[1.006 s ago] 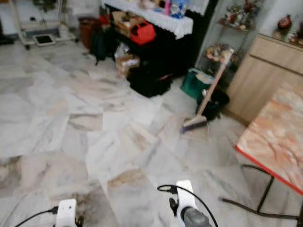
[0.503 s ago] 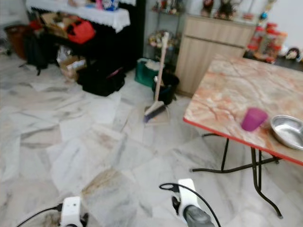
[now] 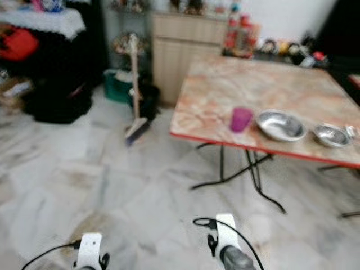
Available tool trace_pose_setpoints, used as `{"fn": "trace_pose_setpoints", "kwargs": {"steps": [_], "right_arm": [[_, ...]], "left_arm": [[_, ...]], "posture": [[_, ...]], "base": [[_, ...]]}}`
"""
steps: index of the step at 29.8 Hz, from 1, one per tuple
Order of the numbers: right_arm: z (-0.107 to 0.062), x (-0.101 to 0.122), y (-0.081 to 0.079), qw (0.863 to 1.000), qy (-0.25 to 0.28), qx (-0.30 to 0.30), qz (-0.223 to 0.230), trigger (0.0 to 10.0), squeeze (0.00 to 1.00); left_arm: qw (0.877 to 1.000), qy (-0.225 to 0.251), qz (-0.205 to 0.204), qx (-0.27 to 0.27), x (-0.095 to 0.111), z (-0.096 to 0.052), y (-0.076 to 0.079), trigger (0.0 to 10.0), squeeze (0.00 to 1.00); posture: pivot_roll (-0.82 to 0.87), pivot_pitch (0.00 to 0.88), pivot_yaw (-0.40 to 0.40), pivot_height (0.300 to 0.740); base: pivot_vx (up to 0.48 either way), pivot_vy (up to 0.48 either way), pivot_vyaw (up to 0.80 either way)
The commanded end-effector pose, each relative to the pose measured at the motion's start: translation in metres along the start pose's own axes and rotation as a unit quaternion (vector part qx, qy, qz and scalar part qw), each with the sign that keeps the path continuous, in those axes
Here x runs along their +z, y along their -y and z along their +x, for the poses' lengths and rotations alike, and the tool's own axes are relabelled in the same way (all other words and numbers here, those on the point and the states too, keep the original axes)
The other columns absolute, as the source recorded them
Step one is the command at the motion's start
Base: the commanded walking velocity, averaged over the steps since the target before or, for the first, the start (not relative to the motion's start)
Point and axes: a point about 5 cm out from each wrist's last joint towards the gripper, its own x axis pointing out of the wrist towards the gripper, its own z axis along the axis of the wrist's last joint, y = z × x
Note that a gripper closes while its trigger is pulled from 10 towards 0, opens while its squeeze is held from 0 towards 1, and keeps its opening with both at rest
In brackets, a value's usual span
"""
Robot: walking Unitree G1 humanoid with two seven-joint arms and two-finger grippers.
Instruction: Setting the table
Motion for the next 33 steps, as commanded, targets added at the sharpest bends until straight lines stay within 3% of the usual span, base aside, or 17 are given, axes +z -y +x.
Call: {"fn": "trace_pose_setpoints", "kwargs": {"steps": [1,7,25,33], "right_arm": [[-0.0003,0.0032,0.0053,1.000,0.005,-0.009,0.005,10.0,0.00],[0.0002,0.0068,0.0052,1.000,0.010,-0.009,0.005,10.0,0.00],[-0.0001,0.0073,0.0060,1.000,0.017,-0.012,0.005,10.0,0.00],[-0.0002,0.0058,0.0050,1.000,0.017,-0.011,0.009,10.0,0.00]], "left_arm": [[1.000,-0.002,0.001,-0.006,0.0009,0.0004,0.0044,10.0,0.00],[1.000,-0.005,-0.008,-0.006,-0.0006,0.0000,0.0054,10.0,0.00],[1.000,-0.005,-0.005,-0.004,-0.0012,-0.0002,0.0040,10.0,0.00],[1.000,-0.011,0.007,-0.003,-0.0045,-0.0009,0.0032,10.0,0.00]], "posture": [[0.09,0.000,-0.073,0.740],[0.09,0.000,-0.076,0.740],[0.09,0.000,-0.073,0.740],[0.09,0.000,-0.067,0.740]], "base": [[0.000,0.000,-0.77],[0.000,0.000,-0.77],[0.000,0.000,0.00],[0.000,-0.244,0.00]]}}
